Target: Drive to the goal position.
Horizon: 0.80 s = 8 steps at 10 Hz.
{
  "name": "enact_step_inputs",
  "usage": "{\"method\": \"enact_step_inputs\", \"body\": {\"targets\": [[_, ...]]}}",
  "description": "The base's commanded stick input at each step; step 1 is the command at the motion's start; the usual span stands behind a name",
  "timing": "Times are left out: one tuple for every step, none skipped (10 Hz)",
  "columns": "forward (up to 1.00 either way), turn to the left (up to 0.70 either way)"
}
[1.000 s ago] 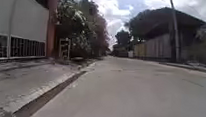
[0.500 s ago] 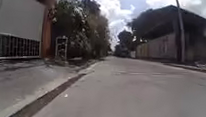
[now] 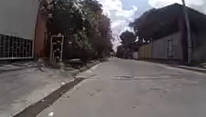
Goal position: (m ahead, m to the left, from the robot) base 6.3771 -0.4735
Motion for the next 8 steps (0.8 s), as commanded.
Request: {"method": "enact_step_inputs", "body": {"targets": [[1.0,0.0],[1.0,0.0],[1.0,0.0],[1.0,0.0],[1.0,0.0],[1.0,0.0],[1.0,0.0],[1.0,0.0]]}}
